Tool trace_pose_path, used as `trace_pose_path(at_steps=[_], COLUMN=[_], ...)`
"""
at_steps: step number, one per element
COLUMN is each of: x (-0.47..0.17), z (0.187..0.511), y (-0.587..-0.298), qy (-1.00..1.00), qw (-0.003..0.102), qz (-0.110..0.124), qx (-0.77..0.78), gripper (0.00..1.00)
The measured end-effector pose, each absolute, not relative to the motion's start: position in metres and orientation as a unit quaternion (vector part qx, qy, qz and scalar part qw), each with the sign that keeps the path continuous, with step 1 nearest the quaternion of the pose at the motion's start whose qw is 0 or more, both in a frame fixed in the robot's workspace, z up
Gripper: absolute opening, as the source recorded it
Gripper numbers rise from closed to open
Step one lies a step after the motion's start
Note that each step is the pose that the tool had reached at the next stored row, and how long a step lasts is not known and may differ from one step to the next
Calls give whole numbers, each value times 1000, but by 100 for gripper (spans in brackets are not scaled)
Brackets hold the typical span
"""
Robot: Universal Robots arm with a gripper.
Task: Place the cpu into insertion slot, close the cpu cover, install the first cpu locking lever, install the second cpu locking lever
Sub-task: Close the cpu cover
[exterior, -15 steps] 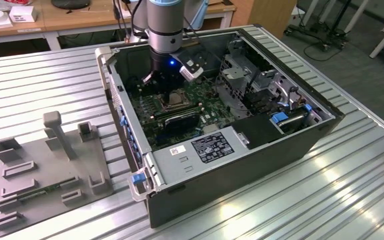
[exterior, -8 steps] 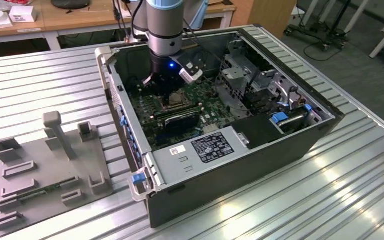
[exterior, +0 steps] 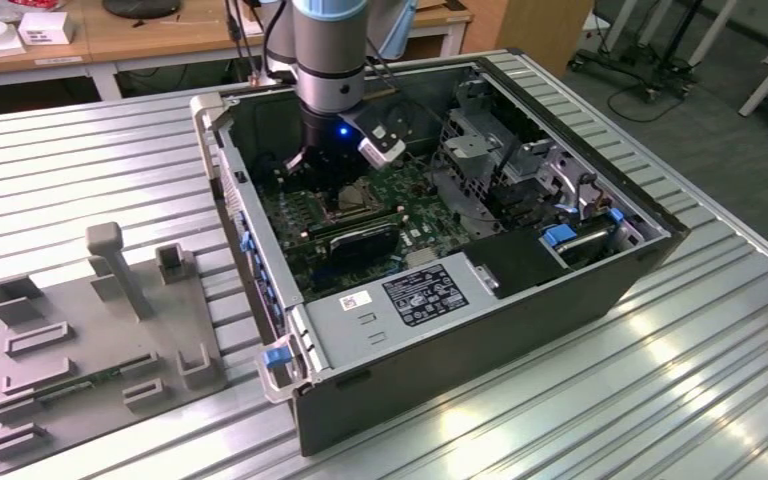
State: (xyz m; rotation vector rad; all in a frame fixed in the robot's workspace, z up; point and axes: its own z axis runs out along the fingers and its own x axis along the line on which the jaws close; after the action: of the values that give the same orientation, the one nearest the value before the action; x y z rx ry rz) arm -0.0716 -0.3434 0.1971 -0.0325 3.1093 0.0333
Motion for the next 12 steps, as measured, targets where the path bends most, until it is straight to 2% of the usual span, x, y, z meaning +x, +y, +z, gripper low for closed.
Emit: trace_pose_path(at_steps=[12], x=[-72], z=[196], y=[-344], qy=[1000], qw=[16], qz=[10], qx=[-11], gripper=[10])
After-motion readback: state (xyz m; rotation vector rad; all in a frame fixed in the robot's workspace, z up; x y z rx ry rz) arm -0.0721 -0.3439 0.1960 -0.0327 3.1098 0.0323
